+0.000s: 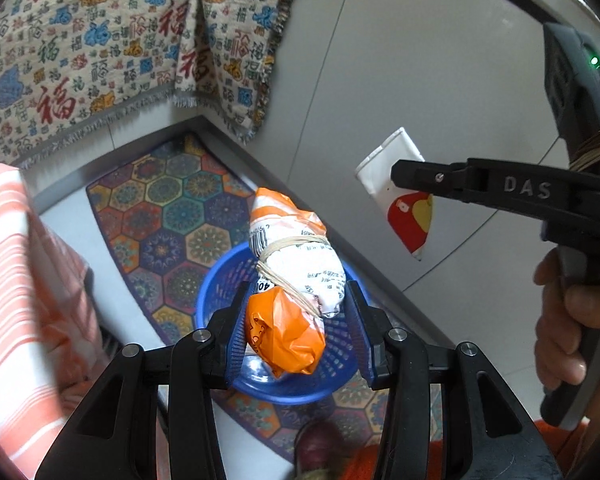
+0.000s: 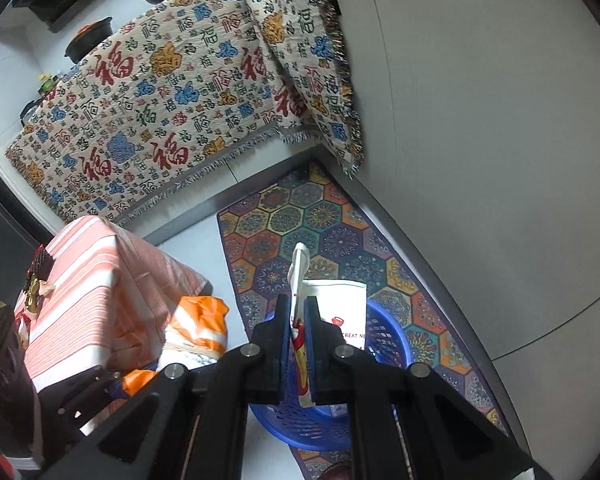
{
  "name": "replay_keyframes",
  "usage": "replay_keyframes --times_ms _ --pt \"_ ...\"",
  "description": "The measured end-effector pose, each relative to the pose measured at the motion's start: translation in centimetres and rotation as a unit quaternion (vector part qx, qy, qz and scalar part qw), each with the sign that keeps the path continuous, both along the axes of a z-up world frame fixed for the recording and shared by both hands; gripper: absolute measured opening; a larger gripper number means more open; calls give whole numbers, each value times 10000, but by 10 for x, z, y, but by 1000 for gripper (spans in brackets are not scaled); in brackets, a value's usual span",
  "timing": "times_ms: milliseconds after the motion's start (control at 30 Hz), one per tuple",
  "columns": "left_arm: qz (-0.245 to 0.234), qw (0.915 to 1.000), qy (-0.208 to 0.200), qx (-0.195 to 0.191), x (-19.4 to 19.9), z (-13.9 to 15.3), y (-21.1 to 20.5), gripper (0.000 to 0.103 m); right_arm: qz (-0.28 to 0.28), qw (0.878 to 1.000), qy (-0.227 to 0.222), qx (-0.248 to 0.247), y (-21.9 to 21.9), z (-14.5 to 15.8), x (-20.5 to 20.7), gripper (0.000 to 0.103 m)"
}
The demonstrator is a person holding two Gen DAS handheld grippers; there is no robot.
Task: Collect trash
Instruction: 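Carry the packet and wrapper over the blue basket and open both tools, then move both open tools back over the table toward the remaining wrappers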
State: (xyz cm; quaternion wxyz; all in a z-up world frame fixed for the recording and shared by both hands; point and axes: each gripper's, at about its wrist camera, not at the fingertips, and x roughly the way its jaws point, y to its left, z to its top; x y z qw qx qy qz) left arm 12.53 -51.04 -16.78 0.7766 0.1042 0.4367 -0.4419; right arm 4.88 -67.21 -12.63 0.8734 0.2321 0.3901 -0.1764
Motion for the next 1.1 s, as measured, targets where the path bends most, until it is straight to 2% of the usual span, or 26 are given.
replay_keyframes --times_ms 433,500,533,567,600,667,700,733,933,1100 --pt "-9 9999 -36 146 7 -22 -20 46 -98 9998 170 15 -8 -12 11 7" --pt "-21 9998 -99 177 7 -24 -25 50 -130 9997 195 18 -10 -14 13 8" --pt "-31 9997 -128 197 7 -25 -26 52 -157 9997 202 13 -11 -14 13 10" --pt "-51 9997 -140 203 6 -26 -28 59 -196 9996 197 1 -12 -14 14 11" --pt "-58 9997 -145 198 7 -27 -30 68 -226 9995 201 12 -14 -15 14 15" --pt "-51 9997 -192 143 7 -27 -31 76 -304 9993 197 68 -18 -16 14 25" --pt "-44 9997 -208 138 8 -26 -31 76 -331 9992 183 93 -19 -16 14 32" --pt "-32 9997 -202 144 8 -25 -30 76 -354 9992 168 114 -20 -16 14 34" --pt "43 9997 -253 28 3 2 -3 76 -405 9991 95 -74 -18 -5 11 34" --pt "222 9983 -522 -131 -16 50 67 89 -292 9982 -75 -520 6 17 15 45"
